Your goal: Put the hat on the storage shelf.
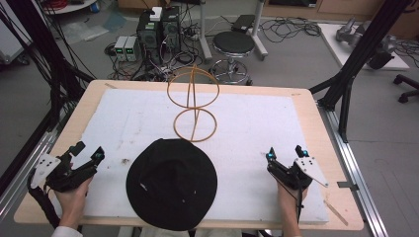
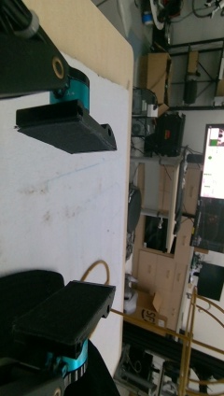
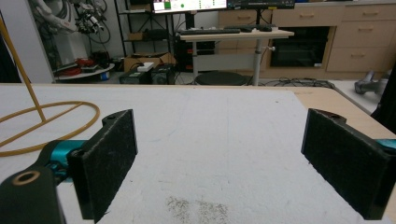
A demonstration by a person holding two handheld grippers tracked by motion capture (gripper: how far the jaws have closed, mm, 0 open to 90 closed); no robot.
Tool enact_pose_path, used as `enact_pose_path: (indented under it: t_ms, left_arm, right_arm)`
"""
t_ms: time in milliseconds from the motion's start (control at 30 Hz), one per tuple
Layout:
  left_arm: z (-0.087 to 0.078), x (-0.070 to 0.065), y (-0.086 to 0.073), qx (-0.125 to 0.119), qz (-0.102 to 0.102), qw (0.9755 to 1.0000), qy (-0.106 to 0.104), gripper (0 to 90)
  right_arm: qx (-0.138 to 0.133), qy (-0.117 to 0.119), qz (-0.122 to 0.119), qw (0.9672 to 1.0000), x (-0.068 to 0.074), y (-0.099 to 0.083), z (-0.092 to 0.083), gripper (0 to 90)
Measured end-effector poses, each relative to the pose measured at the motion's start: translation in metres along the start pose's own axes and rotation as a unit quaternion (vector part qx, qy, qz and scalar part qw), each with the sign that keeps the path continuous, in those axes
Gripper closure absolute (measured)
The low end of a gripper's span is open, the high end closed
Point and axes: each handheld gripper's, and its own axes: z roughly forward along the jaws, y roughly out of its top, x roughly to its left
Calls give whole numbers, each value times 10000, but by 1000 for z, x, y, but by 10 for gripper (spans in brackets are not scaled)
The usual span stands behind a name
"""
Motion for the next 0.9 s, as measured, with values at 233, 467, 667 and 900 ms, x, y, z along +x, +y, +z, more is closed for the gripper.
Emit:
enact_pose_path:
  t_ms: [233,467,667,900]
  left_arm:
    - [-1,-1,7,-72,-7,9998,-173,259]
    - [0,-2,14,-35,-6,9976,-686,256]
    - [2,-6,20,77,69,9929,-1181,254]
    - [5,-14,23,194,197,9893,-1434,254]
  right_arm:
    - [-5,-1,34,10000,-1,0,0,97]
    - [1,3,29,10000,-1,0,0,97]
    - [10,17,26,10000,-2,0,0,97]
    - [25,26,24,10000,-1,-1,1,97]
